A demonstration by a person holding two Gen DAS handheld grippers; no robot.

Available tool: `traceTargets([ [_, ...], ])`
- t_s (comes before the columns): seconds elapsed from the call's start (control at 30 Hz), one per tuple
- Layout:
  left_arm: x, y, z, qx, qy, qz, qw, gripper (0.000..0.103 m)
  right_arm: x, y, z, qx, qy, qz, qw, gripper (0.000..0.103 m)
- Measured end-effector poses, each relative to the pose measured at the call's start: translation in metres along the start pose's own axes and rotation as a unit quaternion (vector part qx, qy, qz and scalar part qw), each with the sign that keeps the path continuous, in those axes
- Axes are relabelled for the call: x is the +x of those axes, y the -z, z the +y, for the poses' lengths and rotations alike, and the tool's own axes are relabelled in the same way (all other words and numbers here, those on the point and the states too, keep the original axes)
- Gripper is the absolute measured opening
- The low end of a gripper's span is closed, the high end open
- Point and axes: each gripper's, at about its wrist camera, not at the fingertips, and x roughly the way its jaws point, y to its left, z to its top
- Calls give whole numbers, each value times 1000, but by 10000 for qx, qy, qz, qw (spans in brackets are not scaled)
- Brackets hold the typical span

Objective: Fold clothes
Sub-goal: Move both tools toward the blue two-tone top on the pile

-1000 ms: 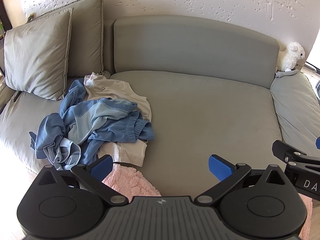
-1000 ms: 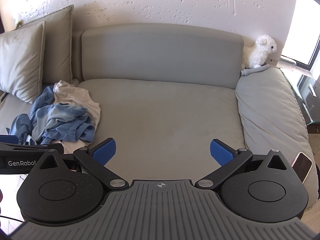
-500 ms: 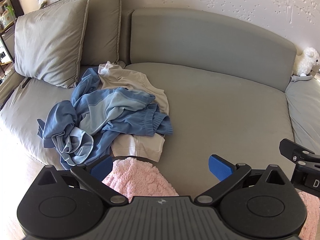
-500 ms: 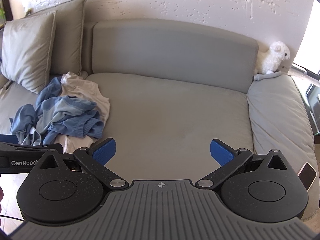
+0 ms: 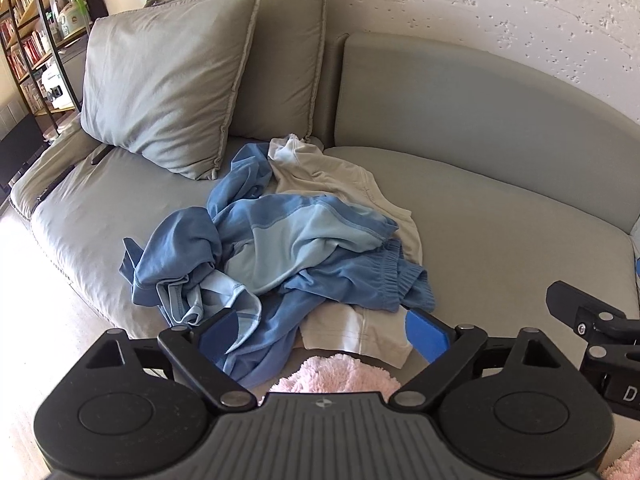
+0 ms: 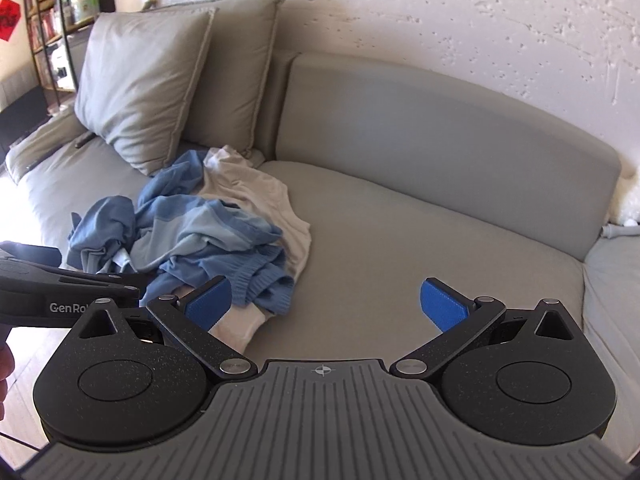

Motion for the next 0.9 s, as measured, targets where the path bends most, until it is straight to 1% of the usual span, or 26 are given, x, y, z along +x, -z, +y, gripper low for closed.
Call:
traceTargets([
  [0.13, 21, -7, 11, 25, 48, 41, 10000, 76, 33, -11, 9, 21, -277, -112, 9996, 103],
  [0.2, 36, -11, 18, -37, 107, -10, 9999, 73, 52, -16, 9, 110, -472, -58, 9988, 103],
  [0.3, 56, -14, 25, -95, 155, -113, 9998, 70, 82, -18, 8, 320, -898, 24, 9954, 103],
  [0.33, 62, -14, 27, -126, 180, -144, 9997, 67, 93, -19, 9, 370, -961, 52, 9947, 103],
  [0.37, 71, -15, 30, -179, 211, -126, 9995, 66, 102, -18, 12, 359, -964, 39, 9947, 103],
  [0.43, 86, -16, 34, -257, 179, -88, 9995, 58, 120, -17, 18, 277, -962, 15, 9950, 103],
  [0.47, 93, -17, 36, -268, 135, -94, 9995, 57, 129, -17, 22, 233, -955, 12, 9952, 103],
  [0.5, 99, -18, 37, -244, 101, -116, 9996, 52, 137, -16, 24, 201, -960, 9, 9952, 103],
  [0.57, 112, -20, 39, -121, 36, -141, 9998, 51, 155, -17, 30, 186, -1008, -4, 9947, 103],
  [0.6, 119, -22, 39, -70, 0, -134, 9999, 51, 164, -18, 33, 196, -1034, 7, 9944, 99],
  [0.63, 125, -23, 40, -48, 12, -134, 9999, 51, 174, -19, 35, 224, -1044, 47, 9943, 93],
  [0.67, 131, -25, 41, -35, 46, -140, 9999, 51, 186, -20, 38, 267, -1033, 110, 9942, 89],
  [0.73, 141, -28, 44, -76, 89, -98, 9999, 51, 209, -21, 42, 277, -1066, 265, 9936, 75],
  [0.83, 157, -32, 47, -97, 152, -30, 9998, 51, 244, -22, 48, 249, -1175, 499, 9915, 71],
  [0.9, 169, -34, 46, -52, 179, 26, 9998, 50, 262, -21, 50, 215, -1349, 615, 9887, 69],
])
